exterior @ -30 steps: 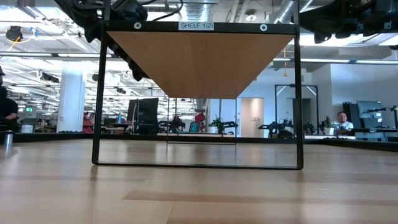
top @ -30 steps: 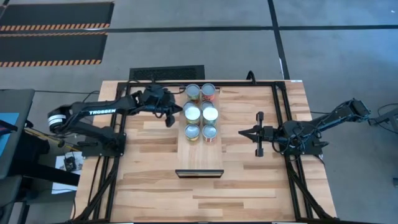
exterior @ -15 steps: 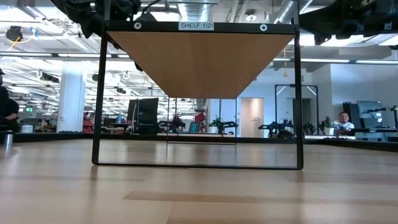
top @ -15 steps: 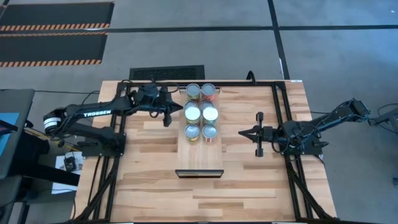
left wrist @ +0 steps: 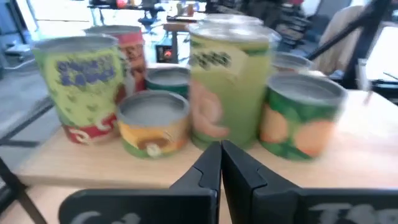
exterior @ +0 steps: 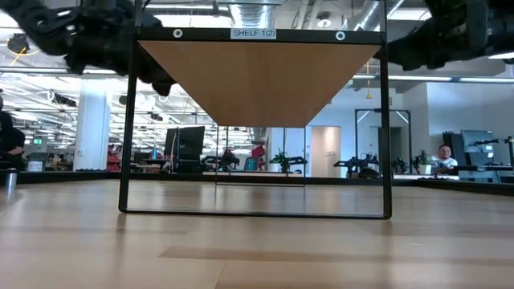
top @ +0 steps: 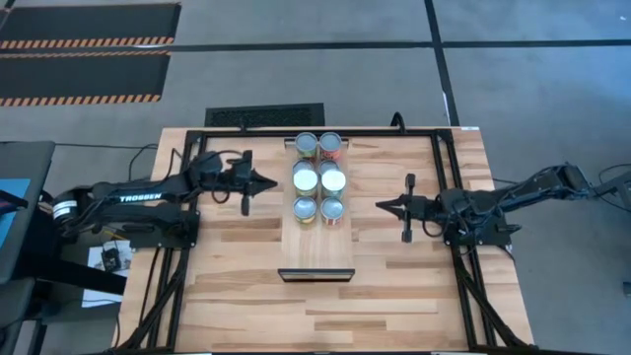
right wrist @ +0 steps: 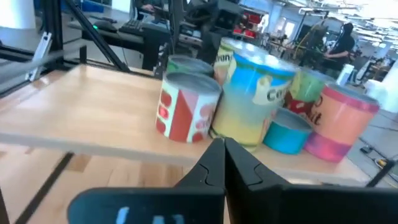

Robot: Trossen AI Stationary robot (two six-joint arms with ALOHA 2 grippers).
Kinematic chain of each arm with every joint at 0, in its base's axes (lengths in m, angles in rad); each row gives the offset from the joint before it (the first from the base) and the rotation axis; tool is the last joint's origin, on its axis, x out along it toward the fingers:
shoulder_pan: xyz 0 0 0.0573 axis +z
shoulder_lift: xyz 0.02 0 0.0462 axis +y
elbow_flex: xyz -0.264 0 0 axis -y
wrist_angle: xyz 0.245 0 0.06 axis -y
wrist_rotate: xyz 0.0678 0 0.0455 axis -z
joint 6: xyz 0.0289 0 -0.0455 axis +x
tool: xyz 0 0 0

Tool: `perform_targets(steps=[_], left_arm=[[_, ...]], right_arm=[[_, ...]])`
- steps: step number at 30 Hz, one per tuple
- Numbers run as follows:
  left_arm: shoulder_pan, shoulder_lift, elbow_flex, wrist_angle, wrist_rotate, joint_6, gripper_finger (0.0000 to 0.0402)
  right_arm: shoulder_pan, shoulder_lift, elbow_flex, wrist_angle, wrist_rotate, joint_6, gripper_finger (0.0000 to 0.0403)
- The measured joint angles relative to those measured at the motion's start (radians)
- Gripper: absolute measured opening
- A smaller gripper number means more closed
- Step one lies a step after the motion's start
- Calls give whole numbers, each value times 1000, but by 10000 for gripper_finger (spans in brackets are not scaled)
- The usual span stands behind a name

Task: Pick and place cans onto a shelf
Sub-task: Return to Home Position

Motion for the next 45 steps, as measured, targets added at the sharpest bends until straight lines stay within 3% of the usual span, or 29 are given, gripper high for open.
perform_targets(steps=[7,11,26,32,45], left_arm=[[0,-152,-150,74,17,-3,0],[0,-257,-215,75,17,-3,0],[0,-622,-351,-4,16,-43,0],[0,-692,-352,-96,16,-40,0],[0,-876,-353,-266,-52,1,0]], right_arm=[[-82,-75,-155,155,-14,-19,9],[-104,-174,-204,161,-34,-20,10],[-98,-666,-214,-336,-37,11,10],[-144,-664,-217,-334,-130,46,10],[-415,-662,-221,-371,-317,109,10]])
